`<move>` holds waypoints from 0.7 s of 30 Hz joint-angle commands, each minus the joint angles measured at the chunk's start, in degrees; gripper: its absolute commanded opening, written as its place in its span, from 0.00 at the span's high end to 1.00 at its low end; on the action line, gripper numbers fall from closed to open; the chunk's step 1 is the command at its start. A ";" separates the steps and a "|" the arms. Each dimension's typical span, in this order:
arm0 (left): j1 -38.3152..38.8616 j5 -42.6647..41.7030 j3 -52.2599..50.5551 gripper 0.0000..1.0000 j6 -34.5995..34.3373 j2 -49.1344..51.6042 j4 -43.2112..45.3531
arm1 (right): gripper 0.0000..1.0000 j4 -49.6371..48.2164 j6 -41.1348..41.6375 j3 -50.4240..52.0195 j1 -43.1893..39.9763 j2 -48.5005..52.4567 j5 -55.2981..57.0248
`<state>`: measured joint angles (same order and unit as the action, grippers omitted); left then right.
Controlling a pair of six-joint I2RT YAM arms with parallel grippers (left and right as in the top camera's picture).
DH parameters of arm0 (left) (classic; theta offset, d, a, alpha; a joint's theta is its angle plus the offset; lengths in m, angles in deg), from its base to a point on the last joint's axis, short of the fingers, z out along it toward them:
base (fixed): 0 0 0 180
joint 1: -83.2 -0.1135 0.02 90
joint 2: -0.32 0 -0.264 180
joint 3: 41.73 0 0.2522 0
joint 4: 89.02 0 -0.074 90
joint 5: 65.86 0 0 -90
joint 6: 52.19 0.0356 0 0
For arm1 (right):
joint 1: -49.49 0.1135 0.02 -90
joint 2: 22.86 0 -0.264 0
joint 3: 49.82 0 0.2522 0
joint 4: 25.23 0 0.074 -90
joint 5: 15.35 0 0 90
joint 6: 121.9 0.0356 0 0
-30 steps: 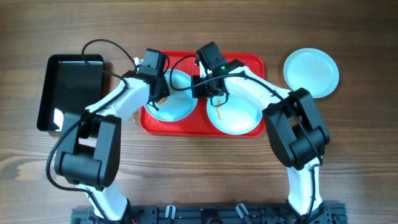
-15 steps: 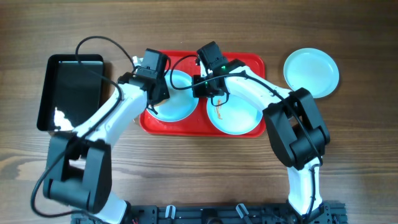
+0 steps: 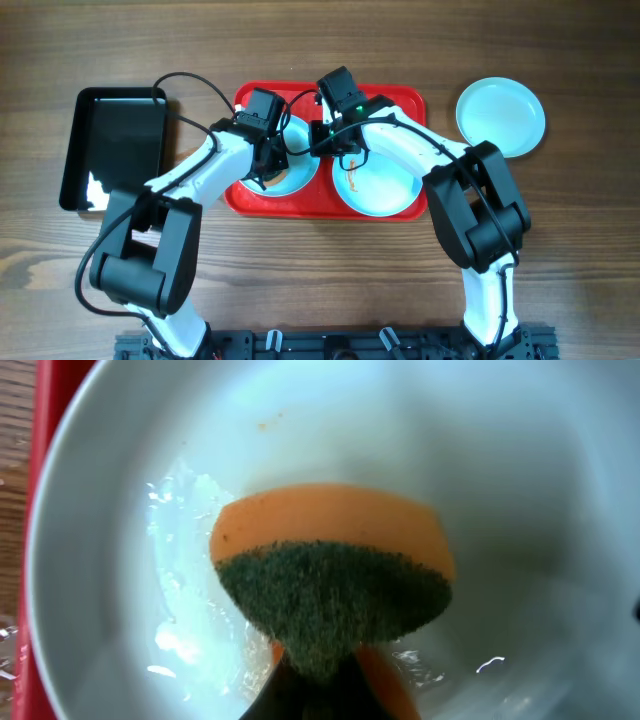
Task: Clean dirty plates on tray and stack at the side
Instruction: 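Continue rubbing the sponge over the plate's sauce smear, then lift the scrubbed upper plate off the red tray with the right gripper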
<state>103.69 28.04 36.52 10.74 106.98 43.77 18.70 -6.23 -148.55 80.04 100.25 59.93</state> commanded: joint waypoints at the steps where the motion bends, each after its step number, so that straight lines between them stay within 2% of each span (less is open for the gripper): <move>1: 0.24 -4.00 -0.61 0.96 2.16 2.80 -1.18 | 0.96 -0.37 0.00 0.09 -0.24 0.44 0.57; 3: 0.24 -0.17 -0.61 0.96 3.85 2.75 -2.49 | 0.96 -0.33 0.00 0.09 -0.24 0.44 0.57; 4: 0.24 5.62 -0.59 0.96 4.15 2.75 -4.20 | 0.96 -0.35 0.00 0.09 -0.24 0.44 0.59; 9: 0.31 21.79 -0.59 0.96 4.15 2.45 -8.28 | 0.96 -0.37 0.00 0.09 -0.24 0.44 0.81; 12: 0.28 27.87 -0.48 0.96 4.17 1.90 -8.66 | 0.96 -0.37 -0.02 0.09 -0.24 0.44 0.81; 15: 0.28 30.29 0.31 0.96 4.17 1.53 -8.61 | 0.96 -0.37 0.02 0.09 -0.24 0.44 0.81; 21: 0.31 29.51 3.41 0.96 4.13 0.63 -8.68 | 0.96 -0.63 -0.02 0.09 -0.24 0.44 0.76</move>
<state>104.70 51.78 37.85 14.19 107.39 35.79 18.44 -6.21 -148.55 80.34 100.25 59.25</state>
